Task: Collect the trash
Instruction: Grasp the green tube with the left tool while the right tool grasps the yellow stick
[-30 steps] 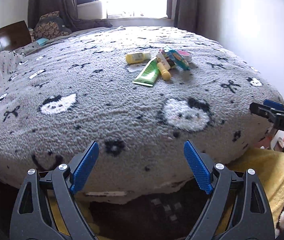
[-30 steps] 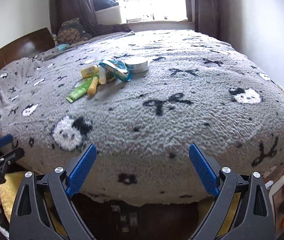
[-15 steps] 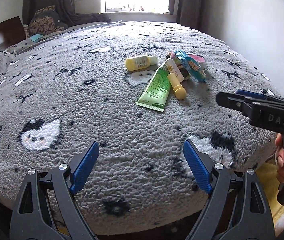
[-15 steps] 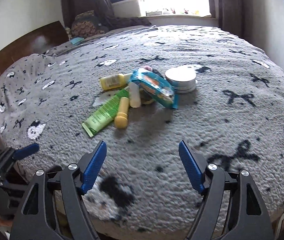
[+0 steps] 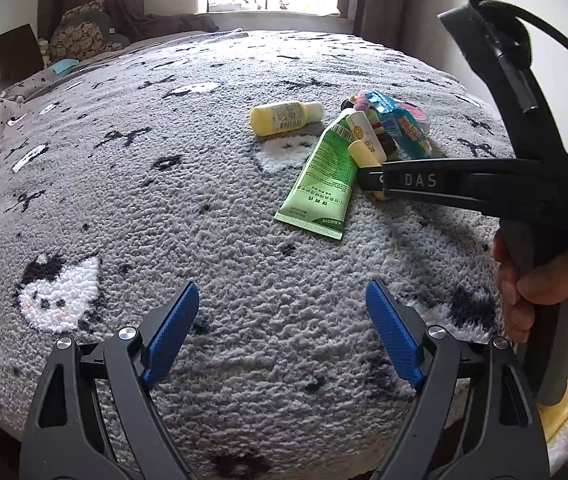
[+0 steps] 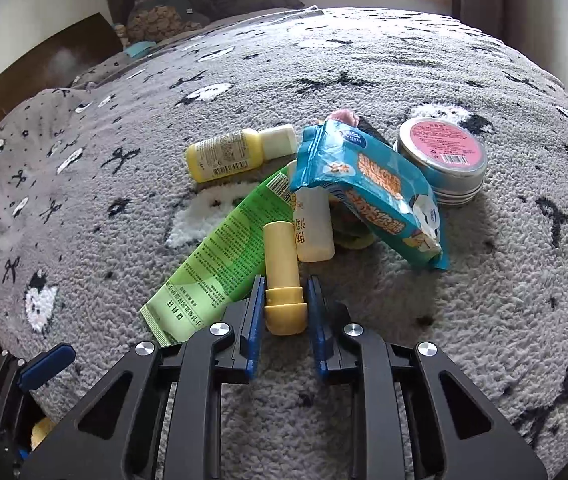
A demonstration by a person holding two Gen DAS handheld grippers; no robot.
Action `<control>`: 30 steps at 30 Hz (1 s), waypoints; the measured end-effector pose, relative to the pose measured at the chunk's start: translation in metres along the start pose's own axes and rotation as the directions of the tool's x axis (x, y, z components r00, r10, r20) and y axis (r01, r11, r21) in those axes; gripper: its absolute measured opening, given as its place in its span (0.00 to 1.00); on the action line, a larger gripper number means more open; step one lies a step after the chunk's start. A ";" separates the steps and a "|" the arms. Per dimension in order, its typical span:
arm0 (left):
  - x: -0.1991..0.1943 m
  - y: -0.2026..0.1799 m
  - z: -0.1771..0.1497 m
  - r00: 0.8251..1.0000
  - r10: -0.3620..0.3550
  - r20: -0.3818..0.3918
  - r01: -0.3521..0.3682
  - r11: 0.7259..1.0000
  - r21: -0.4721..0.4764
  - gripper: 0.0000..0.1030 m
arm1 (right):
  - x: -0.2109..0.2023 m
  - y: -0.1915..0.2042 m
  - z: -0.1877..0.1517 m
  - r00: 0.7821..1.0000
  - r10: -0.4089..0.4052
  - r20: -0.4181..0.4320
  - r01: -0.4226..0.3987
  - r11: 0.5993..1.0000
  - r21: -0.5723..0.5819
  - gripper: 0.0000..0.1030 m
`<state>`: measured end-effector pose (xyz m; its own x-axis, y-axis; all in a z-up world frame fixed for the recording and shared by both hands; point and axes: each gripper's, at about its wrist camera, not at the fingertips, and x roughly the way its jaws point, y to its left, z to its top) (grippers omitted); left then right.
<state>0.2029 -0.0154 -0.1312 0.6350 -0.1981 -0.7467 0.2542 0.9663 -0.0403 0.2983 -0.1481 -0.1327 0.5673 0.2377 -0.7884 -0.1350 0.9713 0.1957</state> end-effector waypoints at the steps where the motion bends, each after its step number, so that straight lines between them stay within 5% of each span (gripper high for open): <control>1: 0.004 0.000 0.002 1.000 -0.003 -0.002 0.003 1.000 0.000 0.78 | -0.003 -0.002 0.000 1.000 0.000 0.009 0.000 1.000 -0.003 0.21; 16: 0.067 -0.028 0.059 0.999 0.039 -0.033 -0.038 0.998 0.040 0.78 | -0.047 -0.063 -0.007 0.995 -0.067 0.070 0.068 0.998 -0.008 0.21; 19: 0.078 -0.036 0.068 0.997 0.061 -0.036 -0.059 0.997 0.057 0.68 | -0.053 -0.072 -0.010 0.994 -0.071 0.078 0.072 0.997 -0.010 0.21; 21: 0.081 -0.038 0.073 0.998 0.054 -0.041 -0.052 0.997 0.055 0.52 | -0.057 -0.076 -0.012 0.994 -0.070 0.085 0.071 0.997 -0.016 0.21; 30: 0.065 -0.037 0.078 0.998 0.058 -0.021 -0.057 0.998 0.034 0.39 | -0.062 -0.069 -0.023 0.995 -0.038 0.096 0.041 0.998 -0.039 0.21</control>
<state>0.2918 -0.0763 -0.1270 0.6332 -0.1387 -0.7615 0.2423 0.9699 0.0249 0.2542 -0.2300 -0.1107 0.6473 0.1996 -0.7357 -0.1429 0.9798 0.1400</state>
